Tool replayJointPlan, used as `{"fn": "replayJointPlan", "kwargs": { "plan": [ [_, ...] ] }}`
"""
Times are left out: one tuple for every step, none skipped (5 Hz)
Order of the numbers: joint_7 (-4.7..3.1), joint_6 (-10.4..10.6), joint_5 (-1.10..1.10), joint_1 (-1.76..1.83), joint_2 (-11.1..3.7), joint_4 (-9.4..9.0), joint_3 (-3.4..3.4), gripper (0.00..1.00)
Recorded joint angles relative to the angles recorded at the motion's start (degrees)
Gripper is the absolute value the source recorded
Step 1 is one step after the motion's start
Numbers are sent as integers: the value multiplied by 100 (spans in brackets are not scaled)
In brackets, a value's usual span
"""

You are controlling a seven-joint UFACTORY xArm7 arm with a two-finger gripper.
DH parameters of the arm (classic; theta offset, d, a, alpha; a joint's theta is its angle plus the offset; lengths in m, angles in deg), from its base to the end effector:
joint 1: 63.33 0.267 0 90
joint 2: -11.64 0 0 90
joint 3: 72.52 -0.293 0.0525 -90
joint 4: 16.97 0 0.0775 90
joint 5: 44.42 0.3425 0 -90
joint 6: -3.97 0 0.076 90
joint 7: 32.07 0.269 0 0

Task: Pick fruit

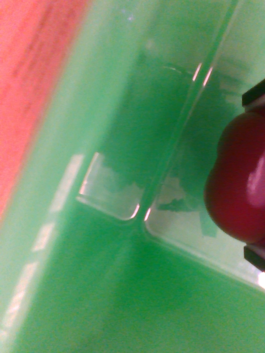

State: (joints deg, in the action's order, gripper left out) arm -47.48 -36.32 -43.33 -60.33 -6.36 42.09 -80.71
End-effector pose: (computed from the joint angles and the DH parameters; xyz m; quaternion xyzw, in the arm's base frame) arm 0.4931 0.1057 0.0560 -0.9752 -0.2194 -0.0092 0.0279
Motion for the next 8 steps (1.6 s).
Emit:
{"fn": "replayJointPlan", "kwargs": {
  "plan": [
    [0,0,0,0,0,0,0,100],
    [1,-207,9,-6,80,128,-4,100],
    [1,-207,9,-6,80,128,-4,100],
    [3,-432,20,-13,166,267,-9,100],
    [3,-432,20,-13,166,267,-9,100],
    [5,-671,31,-20,258,415,-14,100],
    [5,-671,31,-20,258,415,-14,100],
    [6,-923,42,-28,355,571,-19,100]
  ]
}}
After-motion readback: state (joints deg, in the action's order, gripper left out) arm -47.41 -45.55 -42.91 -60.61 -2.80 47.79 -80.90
